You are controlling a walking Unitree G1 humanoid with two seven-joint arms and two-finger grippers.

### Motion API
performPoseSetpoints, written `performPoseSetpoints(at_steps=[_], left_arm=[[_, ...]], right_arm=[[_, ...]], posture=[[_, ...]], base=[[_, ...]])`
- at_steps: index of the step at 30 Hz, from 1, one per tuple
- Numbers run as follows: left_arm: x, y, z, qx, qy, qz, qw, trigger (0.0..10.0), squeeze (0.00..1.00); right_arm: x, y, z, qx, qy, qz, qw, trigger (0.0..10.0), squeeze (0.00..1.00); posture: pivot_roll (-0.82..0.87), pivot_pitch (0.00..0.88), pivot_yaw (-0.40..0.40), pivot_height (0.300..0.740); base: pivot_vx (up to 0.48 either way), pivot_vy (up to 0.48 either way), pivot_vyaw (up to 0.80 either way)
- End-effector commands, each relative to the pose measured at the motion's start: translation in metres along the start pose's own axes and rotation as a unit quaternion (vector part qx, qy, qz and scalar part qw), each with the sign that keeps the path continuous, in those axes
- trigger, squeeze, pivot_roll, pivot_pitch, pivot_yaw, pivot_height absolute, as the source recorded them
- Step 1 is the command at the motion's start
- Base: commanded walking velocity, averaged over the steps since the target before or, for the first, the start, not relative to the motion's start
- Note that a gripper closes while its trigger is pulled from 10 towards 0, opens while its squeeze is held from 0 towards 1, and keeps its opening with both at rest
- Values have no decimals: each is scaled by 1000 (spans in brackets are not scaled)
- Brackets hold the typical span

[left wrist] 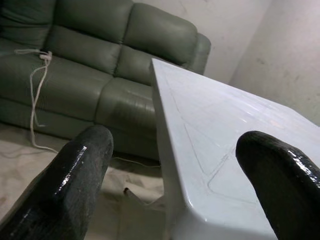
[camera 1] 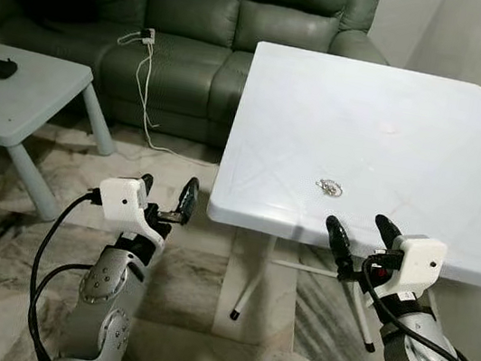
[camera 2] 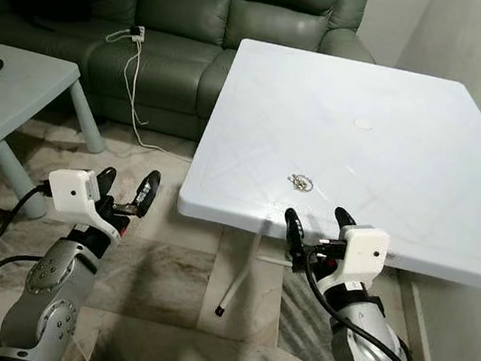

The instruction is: Hang keys on a hook

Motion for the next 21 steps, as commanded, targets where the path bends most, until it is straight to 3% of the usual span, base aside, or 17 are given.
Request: performPoseSetpoints(at_steps=[1,21], left_arm=[[1,3,-1,-1,3,3,1000,10000,0],[2,1,3,-4,-2,2,1000,10000,0]], right_arm=[[2,4,1,0,2,5,1000,10000,0],[5,4,0,-3,11,7,1000,10000,0]], posture=[[-66,1,-47,740],[-67,0,-49,740]], base=[[379,0,0],[367,0,0]])
Point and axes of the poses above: a point about 5 cm out from each wrist's last joint towards the gripper, its own x axis pointing out of the wrist towards the gripper, its own y axis along the axis of the wrist's last joint, z = x × y, the point moved 2 cm from there along x, pointing out of the wrist towards the gripper, and after that the axes turned 2 degrees about -x, right-handed, at the moved point
